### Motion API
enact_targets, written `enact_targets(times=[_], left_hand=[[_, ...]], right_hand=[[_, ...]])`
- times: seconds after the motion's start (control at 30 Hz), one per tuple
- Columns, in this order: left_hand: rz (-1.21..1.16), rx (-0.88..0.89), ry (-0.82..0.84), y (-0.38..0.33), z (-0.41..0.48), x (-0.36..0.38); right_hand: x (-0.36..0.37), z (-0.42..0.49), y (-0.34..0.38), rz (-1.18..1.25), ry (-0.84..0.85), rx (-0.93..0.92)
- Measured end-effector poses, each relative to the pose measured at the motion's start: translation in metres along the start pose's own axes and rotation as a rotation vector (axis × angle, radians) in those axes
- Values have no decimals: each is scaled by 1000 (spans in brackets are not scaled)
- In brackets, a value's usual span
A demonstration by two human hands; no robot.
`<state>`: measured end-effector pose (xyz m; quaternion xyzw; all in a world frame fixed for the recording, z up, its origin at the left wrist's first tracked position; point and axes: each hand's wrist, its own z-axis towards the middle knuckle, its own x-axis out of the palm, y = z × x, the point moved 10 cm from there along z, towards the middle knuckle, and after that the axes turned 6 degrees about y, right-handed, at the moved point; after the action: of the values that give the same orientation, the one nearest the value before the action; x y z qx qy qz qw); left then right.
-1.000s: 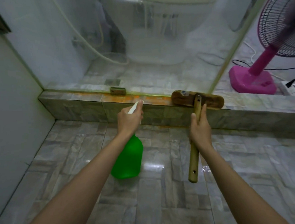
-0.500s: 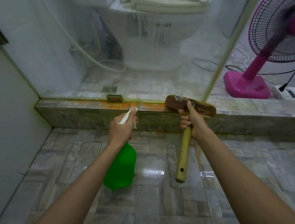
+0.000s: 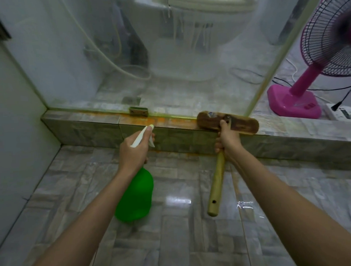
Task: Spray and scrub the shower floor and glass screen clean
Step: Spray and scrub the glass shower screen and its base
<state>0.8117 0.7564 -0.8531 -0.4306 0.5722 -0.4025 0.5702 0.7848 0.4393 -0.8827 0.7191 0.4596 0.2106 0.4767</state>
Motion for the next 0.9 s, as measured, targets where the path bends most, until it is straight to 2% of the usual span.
enact_targets(times=[0.13, 0.23, 0.33, 0.4, 0.53, 0.63, 0.77, 0.83, 0.9], left_hand=[[-30, -9, 17, 2, 0, 6], [-17, -4, 35, 2, 1, 15], [-51, -16, 31, 3, 2, 21], [-64, -23, 23, 3, 3, 21], [-25, -5, 21, 1, 3, 15], [-42, -17, 6, 6, -1, 7], [-67, -39, 6, 16, -7, -7], [-76, -51, -10, 17, -10, -13], [-86, -52, -23, 16, -11, -17]], right_hand=[[31, -8, 2, -97, -41, -106], [10, 4, 11, -237, -7, -118], [-11, 11, 3, -192, -40, -75], [12, 8, -3, -143, -43, -62], [94, -7, 1, -144, 139, -84], [56, 0, 1, -212, 68, -95], [-35, 11, -8, -53, -115, -36], [-26, 13, -11, -17, -114, -38], [28, 14, -10, -90, -22, -55]])
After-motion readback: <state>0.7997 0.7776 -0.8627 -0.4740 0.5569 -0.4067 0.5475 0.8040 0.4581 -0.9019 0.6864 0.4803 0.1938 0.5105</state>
